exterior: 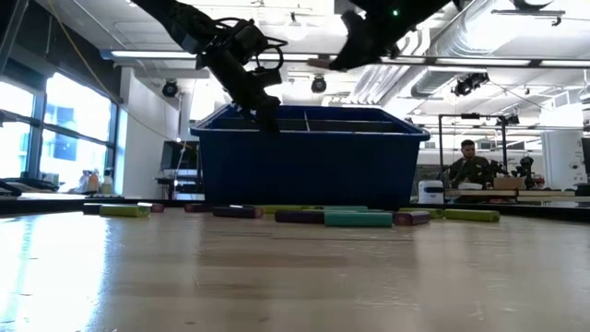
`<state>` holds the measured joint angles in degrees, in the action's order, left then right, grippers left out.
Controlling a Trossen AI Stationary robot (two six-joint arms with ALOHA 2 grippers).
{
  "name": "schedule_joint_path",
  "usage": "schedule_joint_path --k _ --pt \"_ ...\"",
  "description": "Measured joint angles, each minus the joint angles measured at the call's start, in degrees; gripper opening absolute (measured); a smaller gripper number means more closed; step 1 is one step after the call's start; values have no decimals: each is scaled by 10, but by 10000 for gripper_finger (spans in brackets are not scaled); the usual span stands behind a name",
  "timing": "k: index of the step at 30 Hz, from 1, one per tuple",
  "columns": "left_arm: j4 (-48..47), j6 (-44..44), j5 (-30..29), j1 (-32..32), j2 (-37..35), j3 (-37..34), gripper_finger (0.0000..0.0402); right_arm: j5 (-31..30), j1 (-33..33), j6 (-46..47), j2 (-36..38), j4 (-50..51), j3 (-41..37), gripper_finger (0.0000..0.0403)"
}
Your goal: Sort blocks
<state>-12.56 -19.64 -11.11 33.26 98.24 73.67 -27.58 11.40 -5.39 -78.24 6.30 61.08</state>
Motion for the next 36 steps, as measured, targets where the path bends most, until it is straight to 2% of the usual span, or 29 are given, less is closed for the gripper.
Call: schedule_joint_path --k 3,6,9,12,14,18,26,31,36 --pt "0 0 0 0 0 0 164 -21 56 4 6 0 0 87" --pt "0 0 0 0 0 0 164 -17 127 16 -4 -7 0 87" --pt "0 0 0 0 0 0 164 8 202 31 -22 -29 0 87" --pt "0 0 0 0 0 0 164 59 264 49 -47 -52 0 87" --pt "0 0 0 0 0 0 164 86 295 66 -63 -65 0 87" --pt "0 0 0 0 0 0 164 92 334 95 -90 -65 0 100" --pt "0 0 0 0 0 0 164 114 336 84 -86 -57 0 186" --pt "0 0 0 0 0 0 164 115 296 64 -58 -72 0 199" --pt "0 0 0 0 0 0 164 110 216 29 -38 -78 0 200"
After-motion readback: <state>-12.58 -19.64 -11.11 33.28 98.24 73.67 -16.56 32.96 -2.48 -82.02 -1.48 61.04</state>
